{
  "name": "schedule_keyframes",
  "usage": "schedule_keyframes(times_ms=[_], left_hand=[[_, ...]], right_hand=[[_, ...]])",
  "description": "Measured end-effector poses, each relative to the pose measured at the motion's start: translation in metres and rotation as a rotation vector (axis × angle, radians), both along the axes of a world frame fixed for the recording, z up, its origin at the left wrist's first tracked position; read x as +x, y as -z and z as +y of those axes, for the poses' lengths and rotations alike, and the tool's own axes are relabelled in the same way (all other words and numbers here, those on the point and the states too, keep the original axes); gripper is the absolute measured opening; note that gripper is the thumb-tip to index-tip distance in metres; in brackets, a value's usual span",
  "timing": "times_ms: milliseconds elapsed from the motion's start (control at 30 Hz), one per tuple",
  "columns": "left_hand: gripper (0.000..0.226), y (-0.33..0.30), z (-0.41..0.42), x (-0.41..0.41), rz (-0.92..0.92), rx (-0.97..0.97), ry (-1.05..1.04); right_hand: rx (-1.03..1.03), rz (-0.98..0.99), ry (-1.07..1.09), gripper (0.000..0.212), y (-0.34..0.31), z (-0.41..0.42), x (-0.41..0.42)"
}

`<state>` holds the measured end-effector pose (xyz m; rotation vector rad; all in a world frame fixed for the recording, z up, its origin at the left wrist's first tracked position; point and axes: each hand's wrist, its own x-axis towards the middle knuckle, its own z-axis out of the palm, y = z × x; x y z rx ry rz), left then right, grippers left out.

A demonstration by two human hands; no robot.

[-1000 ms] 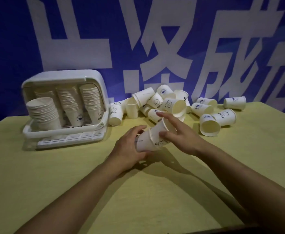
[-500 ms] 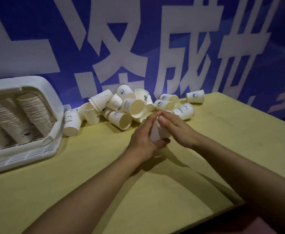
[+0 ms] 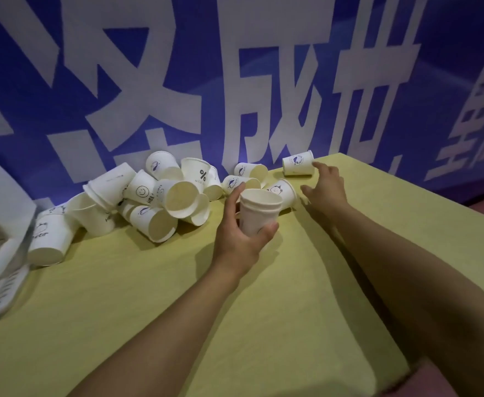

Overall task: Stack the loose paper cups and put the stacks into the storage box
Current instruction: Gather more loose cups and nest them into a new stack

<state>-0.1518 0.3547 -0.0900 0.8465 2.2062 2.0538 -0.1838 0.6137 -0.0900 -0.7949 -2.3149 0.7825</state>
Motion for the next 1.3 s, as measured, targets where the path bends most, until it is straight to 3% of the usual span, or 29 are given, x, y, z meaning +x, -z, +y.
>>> schedule_keyframes(times_ms=[267, 533, 633, 867, 1133, 1300], left_hand=[[0.086, 0.013, 0.005, -0.019, -0.052, 0.071, 0.013], [0.094, 0.014, 0.006, -0.019, -0.043, 0.054, 0.029], [0.092, 0.011, 0.004, -0.017, -0.024, 0.049, 0.021], [0.089, 0.008, 0.002, -0.01, 0.053, 0.024, -0.031], [0.101, -0.011, -0.033, 0.004, 0.149, -0.182, -0.124], [0.111, -0.016, -0.066, 0.016, 0.188, -0.27, -0.132]], right_hand=[[0.543, -0.237, -0.099, 0.072, 0.01, 0.051, -0.065], [0.767, -0.328, -0.089, 0.073, 0.009, 0.064, -0.084], [0.686, -0.166, -0.051, 0.067, -0.003, 0.053, -0.07], [0.261, 0.262, -0.254, 0.073, -0.056, -0.016, 0.0], [0.15, 0.273, -0.578, 0.058, -0.088, -0.085, 0.082], [0.019, -0.022, -0.855, 0.061, -0.096, -0.12, 0.094]])
